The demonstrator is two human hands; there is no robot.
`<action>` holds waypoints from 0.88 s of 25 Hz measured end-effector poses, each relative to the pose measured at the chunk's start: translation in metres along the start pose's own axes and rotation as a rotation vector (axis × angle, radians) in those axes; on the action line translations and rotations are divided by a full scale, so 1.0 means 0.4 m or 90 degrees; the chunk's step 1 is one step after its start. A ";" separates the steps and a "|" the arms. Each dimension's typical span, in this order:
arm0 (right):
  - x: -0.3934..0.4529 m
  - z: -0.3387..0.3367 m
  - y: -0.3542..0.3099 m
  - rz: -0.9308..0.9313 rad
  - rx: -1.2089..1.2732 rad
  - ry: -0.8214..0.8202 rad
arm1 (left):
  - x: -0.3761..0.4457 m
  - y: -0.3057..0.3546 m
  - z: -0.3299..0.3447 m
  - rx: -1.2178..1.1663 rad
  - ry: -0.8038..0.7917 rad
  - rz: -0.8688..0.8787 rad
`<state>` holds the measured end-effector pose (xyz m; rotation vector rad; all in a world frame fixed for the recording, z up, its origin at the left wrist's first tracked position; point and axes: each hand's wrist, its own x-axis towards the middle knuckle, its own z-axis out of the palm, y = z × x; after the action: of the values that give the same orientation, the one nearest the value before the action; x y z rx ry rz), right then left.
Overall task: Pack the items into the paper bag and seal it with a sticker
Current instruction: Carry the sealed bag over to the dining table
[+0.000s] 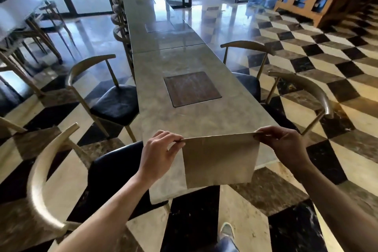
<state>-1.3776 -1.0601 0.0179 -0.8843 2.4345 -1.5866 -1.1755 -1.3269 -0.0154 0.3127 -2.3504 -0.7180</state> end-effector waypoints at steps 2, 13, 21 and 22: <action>0.074 0.005 0.043 0.002 0.002 -0.015 | 0.047 -0.028 0.041 0.016 0.008 -0.010; 0.449 0.036 0.196 0.033 0.036 -0.114 | 0.261 -0.110 0.235 0.074 0.065 -0.192; 0.594 0.119 0.295 0.070 0.049 -0.157 | 0.325 -0.206 0.313 0.081 0.063 -0.302; 0.601 0.130 0.302 0.076 0.050 -0.158 | 0.325 -0.219 0.316 0.078 0.061 -0.310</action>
<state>-1.6056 -1.1923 -0.0572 -0.8487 2.1957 -1.4265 -1.3533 -1.3975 -0.0782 0.9736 -2.2476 -0.7592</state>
